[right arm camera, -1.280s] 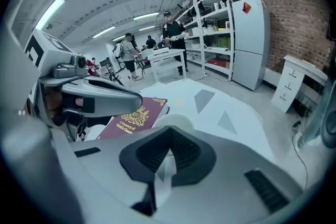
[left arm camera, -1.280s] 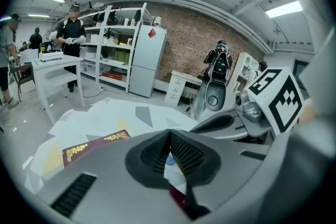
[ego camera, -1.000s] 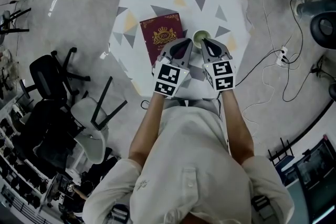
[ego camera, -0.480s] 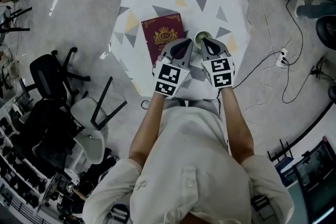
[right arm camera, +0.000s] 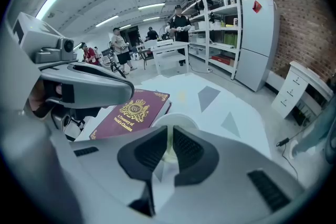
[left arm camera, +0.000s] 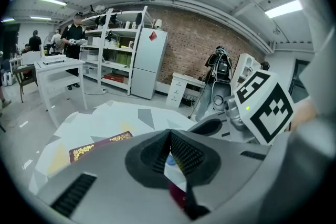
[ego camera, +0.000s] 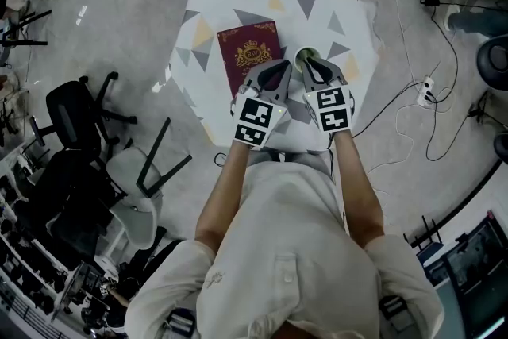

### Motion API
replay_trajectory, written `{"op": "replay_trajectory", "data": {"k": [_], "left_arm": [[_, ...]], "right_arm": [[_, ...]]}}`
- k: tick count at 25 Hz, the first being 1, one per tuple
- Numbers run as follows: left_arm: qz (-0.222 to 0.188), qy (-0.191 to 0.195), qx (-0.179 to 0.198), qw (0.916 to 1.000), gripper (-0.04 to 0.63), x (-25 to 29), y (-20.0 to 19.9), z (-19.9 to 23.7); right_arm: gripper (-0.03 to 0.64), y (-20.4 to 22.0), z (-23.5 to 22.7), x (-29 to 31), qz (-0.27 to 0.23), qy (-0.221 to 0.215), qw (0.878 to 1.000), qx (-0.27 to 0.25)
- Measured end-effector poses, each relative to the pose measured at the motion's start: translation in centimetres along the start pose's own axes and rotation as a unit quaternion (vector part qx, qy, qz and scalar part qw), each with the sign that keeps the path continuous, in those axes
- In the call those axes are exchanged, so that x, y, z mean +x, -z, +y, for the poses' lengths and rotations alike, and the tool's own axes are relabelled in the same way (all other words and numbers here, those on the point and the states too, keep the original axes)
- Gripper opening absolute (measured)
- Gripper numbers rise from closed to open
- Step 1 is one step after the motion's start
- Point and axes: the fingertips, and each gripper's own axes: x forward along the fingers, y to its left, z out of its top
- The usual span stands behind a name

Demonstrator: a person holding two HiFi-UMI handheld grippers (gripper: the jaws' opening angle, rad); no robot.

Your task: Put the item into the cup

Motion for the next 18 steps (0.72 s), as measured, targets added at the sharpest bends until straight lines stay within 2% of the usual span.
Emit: {"op": "replay_trajectory", "data": {"k": [10,18], "left_arm": [[-0.019,-0.009,0.011,0.9997,0.014,-1.9,-1.1,-0.1],[-0.069,-0.015,0.033,0.9969,0.014,-4.6,-4.9,-0.7]], "right_arm": [[0.048,-1.8,0.9,-2.2,-0.031,0.004,0.999,-0.012],[0.049,-7.0,1.9,-8.1,-0.137,0.009,0.99,-0.037]]}}
